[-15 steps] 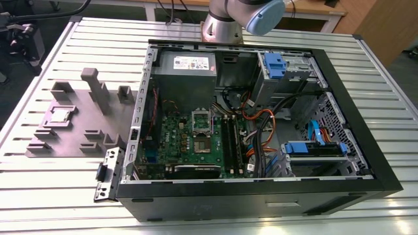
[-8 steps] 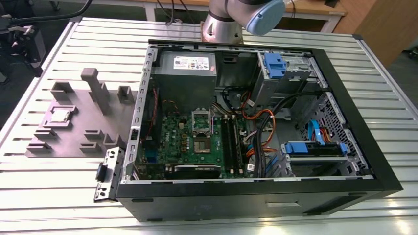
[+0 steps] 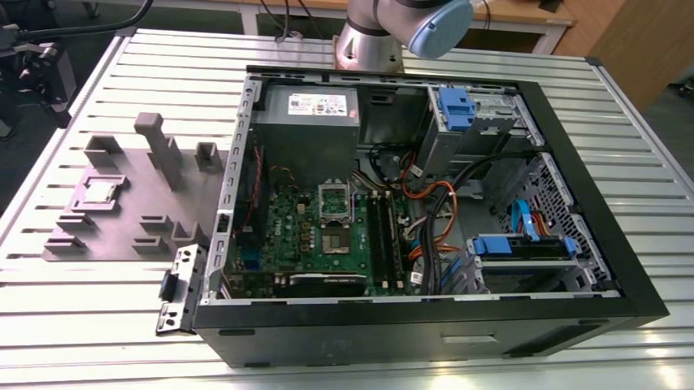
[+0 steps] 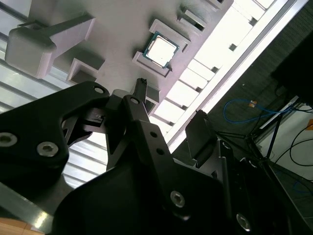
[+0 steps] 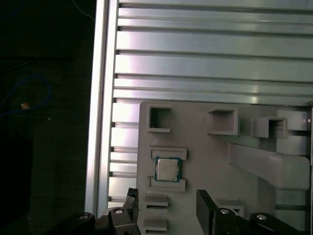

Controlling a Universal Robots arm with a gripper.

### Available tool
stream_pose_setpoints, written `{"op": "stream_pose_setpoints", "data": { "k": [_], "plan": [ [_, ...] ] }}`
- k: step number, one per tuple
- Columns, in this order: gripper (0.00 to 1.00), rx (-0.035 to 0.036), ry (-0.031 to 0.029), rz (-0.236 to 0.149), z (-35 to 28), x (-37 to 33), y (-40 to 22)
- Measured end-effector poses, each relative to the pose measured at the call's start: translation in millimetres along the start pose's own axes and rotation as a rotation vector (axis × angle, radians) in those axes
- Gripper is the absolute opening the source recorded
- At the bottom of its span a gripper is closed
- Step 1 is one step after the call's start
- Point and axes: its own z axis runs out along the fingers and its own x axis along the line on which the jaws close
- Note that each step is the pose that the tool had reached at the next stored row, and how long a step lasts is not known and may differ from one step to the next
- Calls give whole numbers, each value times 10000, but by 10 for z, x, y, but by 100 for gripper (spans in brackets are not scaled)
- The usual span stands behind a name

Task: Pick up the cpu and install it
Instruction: 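Pick up the cpu and move it towards the insertion slot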

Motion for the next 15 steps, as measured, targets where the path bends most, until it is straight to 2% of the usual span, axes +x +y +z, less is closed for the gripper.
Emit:
{"op": "stream_pose_setpoints", "data": {
  "k": [2, 5, 9, 15],
  "plan": [
    [59, -1, -2, 0, 4, 0, 0],
    [59, 0, 4, -57, 42, -11, -3],
    [59, 7, 35, -434, 114, -14, -6],
    [59, 5, 29, -324, 224, -16, -11]
  ]
}}
